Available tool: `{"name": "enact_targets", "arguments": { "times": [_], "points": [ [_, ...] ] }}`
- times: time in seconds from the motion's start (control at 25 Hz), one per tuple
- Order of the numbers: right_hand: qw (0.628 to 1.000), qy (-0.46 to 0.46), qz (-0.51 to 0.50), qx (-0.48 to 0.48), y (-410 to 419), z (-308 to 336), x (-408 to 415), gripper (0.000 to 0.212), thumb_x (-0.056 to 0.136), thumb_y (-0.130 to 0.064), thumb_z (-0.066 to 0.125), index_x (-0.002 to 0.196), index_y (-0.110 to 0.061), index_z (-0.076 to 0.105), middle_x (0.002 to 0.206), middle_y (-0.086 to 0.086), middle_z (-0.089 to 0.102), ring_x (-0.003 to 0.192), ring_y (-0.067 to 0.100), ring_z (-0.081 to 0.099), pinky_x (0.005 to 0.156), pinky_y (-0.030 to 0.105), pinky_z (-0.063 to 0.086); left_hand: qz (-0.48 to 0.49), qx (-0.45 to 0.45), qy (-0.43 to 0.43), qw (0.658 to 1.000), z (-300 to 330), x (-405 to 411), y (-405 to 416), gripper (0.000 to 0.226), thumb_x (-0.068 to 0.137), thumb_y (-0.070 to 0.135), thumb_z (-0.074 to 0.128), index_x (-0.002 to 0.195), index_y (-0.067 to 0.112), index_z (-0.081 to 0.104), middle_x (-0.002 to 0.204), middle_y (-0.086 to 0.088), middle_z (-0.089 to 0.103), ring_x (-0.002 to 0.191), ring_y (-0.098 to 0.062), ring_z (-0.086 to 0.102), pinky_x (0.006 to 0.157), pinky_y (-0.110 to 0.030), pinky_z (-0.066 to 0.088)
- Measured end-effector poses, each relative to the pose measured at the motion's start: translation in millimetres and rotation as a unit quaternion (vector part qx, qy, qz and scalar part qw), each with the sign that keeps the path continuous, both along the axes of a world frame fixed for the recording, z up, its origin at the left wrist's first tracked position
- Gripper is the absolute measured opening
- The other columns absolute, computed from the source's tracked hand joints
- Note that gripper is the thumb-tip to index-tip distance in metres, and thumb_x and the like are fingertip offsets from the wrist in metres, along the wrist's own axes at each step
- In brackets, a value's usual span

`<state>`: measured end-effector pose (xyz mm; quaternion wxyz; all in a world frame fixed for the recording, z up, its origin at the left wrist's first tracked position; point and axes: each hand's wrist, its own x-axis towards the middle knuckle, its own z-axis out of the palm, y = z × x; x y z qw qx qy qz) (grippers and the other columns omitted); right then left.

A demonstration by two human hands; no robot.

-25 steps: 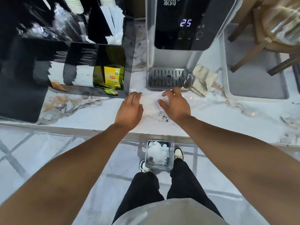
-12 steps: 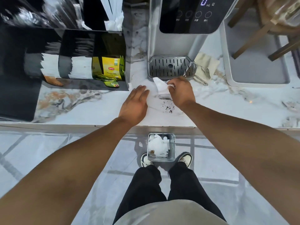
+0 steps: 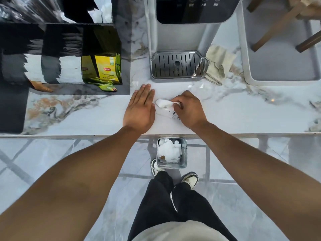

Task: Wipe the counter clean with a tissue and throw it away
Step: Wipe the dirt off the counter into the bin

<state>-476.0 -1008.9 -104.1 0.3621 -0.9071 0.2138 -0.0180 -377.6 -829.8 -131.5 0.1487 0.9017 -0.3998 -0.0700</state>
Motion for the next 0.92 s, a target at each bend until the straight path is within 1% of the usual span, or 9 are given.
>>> {"name": "enact_targets", "arguments": {
  "times": [0.12,0.28,0.36,0.44,0.52,0.72,0.8,0.88,0.92],
  "points": [
    [1.000,-0.003,0.022,0.015,5.4,0.1,-10.7,0.022,0.085,-0.003,0.064,0.102,-0.012,0.076,0.092,0.009,0.059,0.076,0.014,0.053,0.079,0.020,0.040,-0.002,-0.011,-0.002,1.000,0.1,0.8,1.0,0.053,0.102,0.026,0.029,0.149,0.003,0.040,0.161,-0.015,0.032,0.151,-0.028,0.024,0.124,-0.045,0.019],
    [1.000,-0.018,-0.012,0.003,-7.9,6.4,9.3,0.026,0.087,-0.005,0.058,0.103,-0.015,0.076,0.090,0.005,0.054,0.081,0.014,0.054,0.080,0.016,0.037,0.001,-0.030,0.004,1.000,0.3,1.2,1.4,0.051,0.102,0.021,0.030,0.149,0.005,0.040,0.161,-0.014,0.033,0.151,-0.027,0.025,0.124,-0.044,0.020],
    [1.000,-0.012,0.014,-0.005,-14.5,6.3,26.7,0.028,0.089,-0.004,0.055,0.107,-0.012,0.074,0.096,0.009,0.054,0.088,0.019,0.056,0.088,0.021,0.040,0.033,-0.059,0.016,0.998,-0.7,0.2,2.9,0.050,0.101,0.018,0.032,0.148,0.004,0.040,0.159,-0.015,0.035,0.150,-0.029,0.027,0.123,-0.045,0.022],
    [0.996,0.004,0.085,0.000,-14.3,5.0,39.5,0.030,0.090,0.000,0.051,0.109,-0.010,0.073,0.103,0.014,0.055,0.095,0.024,0.057,0.094,0.029,0.043,0.074,-0.080,0.025,0.994,-2.0,0.2,5.5,0.049,0.100,0.018,0.032,0.146,0.001,0.041,0.158,-0.018,0.035,0.149,-0.033,0.028,0.122,-0.045,0.025],
    [0.987,0.011,0.160,0.004,-12.2,5.0,42.8,0.031,0.090,0.002,0.051,0.106,-0.010,0.074,0.103,0.012,0.057,0.094,0.021,0.056,0.091,0.027,0.042,0.083,-0.080,0.032,0.993,-2.3,1.1,6.1,0.052,0.098,0.019,0.031,0.145,-0.001,0.042,0.157,-0.020,0.036,0.148,-0.035,0.028,0.121,-0.046,0.028],
    [0.958,0.042,0.280,0.052,-19.6,12.7,18.9,0.022,0.087,0.005,0.060,0.096,-0.007,0.076,0.098,0.008,0.058,0.075,0.005,0.050,0.074,0.012,0.034,0.078,-0.064,0.030,0.994,1.1,1.2,5.0,0.049,0.097,0.013,0.035,0.142,-0.003,0.045,0.157,-0.021,0.037,0.149,-0.035,0.028,0.121,-0.047,0.028],
    [0.950,0.070,0.298,0.054,-24.9,15.8,19.4,0.023,0.085,0.004,0.061,0.094,-0.009,0.077,0.094,0.006,0.058,0.070,0.000,0.049,0.072,0.018,0.037,0.084,-0.062,0.032,0.994,4.6,0.0,3.4,0.048,0.096,0.007,0.040,0.142,-0.004,0.045,0.157,-0.020,0.036,0.149,-0.035,0.027,0.121,-0.046,0.027],
    [0.959,0.064,0.270,0.049,-26.3,17.4,32.9,0.025,0.084,0.002,0.061,0.094,-0.013,0.078,0.093,0.005,0.059,0.074,0.007,0.053,0.075,0.026,0.041,0.086,-0.051,0.042,0.994,7.9,-0.3,2.8,0.050,0.094,0.004,0.043,0.143,-0.003,0.045,0.158,-0.020,0.035,0.150,-0.034,0.025,0.122,-0.046,0.025],
    [0.966,0.054,0.250,0.044,-25.0,17.8,41.1,0.025,0.085,0.000,0.060,0.095,-0.015,0.078,0.094,0.004,0.059,0.081,0.011,0.054,0.079,0.026,0.041,0.085,-0.045,0.049,0.994,9.0,-0.7,2.7,0.052,0.092,0.003,0.044,0.144,-0.003,0.044,0.159,-0.019,0.034,0.151,-0.034,0.024,0.122,-0.045,0.024]
  ]
}}
